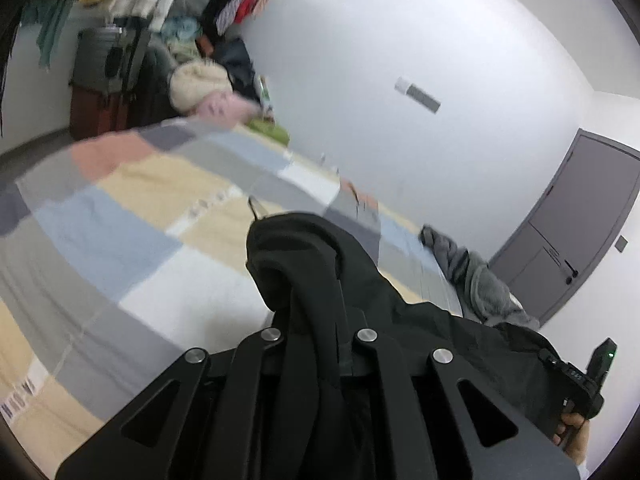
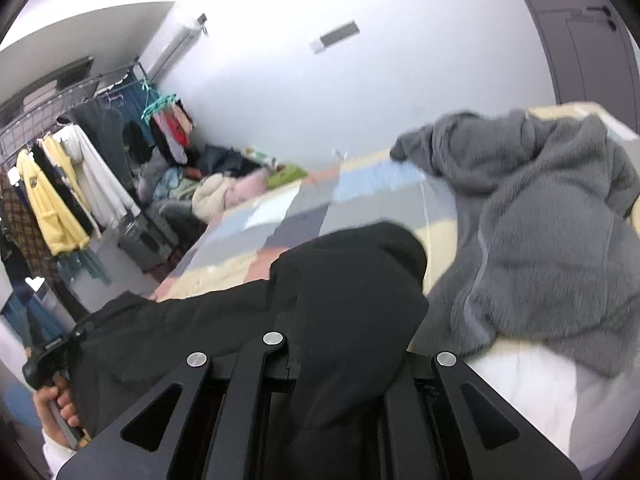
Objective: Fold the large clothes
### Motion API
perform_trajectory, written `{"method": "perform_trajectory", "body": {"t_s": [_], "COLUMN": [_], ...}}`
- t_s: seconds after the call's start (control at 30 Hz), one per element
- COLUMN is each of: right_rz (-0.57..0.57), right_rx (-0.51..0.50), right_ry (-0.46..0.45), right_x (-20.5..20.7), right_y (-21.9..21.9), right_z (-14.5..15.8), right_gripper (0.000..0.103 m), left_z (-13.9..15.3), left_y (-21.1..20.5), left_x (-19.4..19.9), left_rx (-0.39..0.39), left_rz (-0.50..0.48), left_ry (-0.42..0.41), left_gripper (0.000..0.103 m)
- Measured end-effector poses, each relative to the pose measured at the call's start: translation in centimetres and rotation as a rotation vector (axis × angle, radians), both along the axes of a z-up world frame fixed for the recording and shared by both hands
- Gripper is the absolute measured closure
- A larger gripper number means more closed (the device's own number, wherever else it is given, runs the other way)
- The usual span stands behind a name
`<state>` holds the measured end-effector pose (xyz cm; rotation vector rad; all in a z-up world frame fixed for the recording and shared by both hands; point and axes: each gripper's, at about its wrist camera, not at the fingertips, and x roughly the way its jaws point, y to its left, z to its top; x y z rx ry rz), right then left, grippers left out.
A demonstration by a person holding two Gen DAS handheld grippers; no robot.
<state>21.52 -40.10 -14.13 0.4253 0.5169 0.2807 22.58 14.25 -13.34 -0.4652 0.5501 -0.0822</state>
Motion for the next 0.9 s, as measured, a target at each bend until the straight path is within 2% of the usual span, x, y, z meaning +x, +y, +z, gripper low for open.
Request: {"method": "perform_trajectory", "body": {"t_s": [0.1, 0.17, 0.27, 0.33, 0.47, 0.57, 0.7, 0.77, 0.8, 0.83, 0.87, 0.9], "right_rz": [-0.024, -0.038, -0.05, -0.057, -0.047, -0.056, -0.074, -0.08, -0.077, -0.073, -0.068, -0.064], "right_rx": [-0.02, -0.059, -0.089, -0.104, -0.099, -0.094, -0.074, -0.076, -0.084, -0.084, -0.081, -0.07], "right_ry": [0.014, 0.066, 0.157, 0.222, 0.306, 0.313, 0.316, 0.321, 0.316, 0.311, 0.305, 0.298], "right_x": [1.2, 2.3, 3.4, 3.8, 3.8, 3.3, 2.5, 1.8, 1.4, 1.2, 0.8, 0.3], "right_y": [-0.2, -0.1, 0.0, -0.1, -0.2, -0.3, -0.7, -0.7, -0.5, -0.4, -0.4, -0.4], "right_z": [-0.5, -1.9, -4.6, -6.6, -9.6, -10.0, -9.3, -8.7, -8.4, -8.1, -7.7, -7.3], "right_gripper": [0.098, 0.098, 0.098, 0.098, 0.098, 0.098, 0.094, 0.091, 0.083, 0.07, 0.063, 0.05], "left_z": [-0.4, -1.5, -4.1, -6.0, -8.2, -8.5, -7.8, -7.3, -7.2, -7.0, -6.4, -5.8], "left_y": [0.2, -0.3, -0.3, 0.2, 0.2, 0.2, -0.2, -0.4, -0.4, -0.4, -0.3, -0.3], "left_x": [1.6, 2.9, 4.2, 4.8, 4.1, 3.0, 2.1, 1.5, 1.7, 1.5, 1.0, 0.6], "left_rx": [0.016, 0.091, 0.153, 0.152, 0.137, 0.122, 0.15, 0.184, 0.191, 0.19, 0.185, 0.188], "left_rz": [-0.012, 0.0, 0.014, 0.01, 0.002, -0.008, -0.008, 0.008, 0.015, 0.019, 0.023, 0.032], "left_ry": [0.012, 0.069, 0.177, 0.248, 0.327, 0.333, 0.323, 0.326, 0.332, 0.337, 0.328, 0.307], "left_gripper": [0.095, 0.095, 0.095, 0.095, 0.095, 0.094, 0.091, 0.083, 0.071, 0.054, 0.044, 0.029]}}
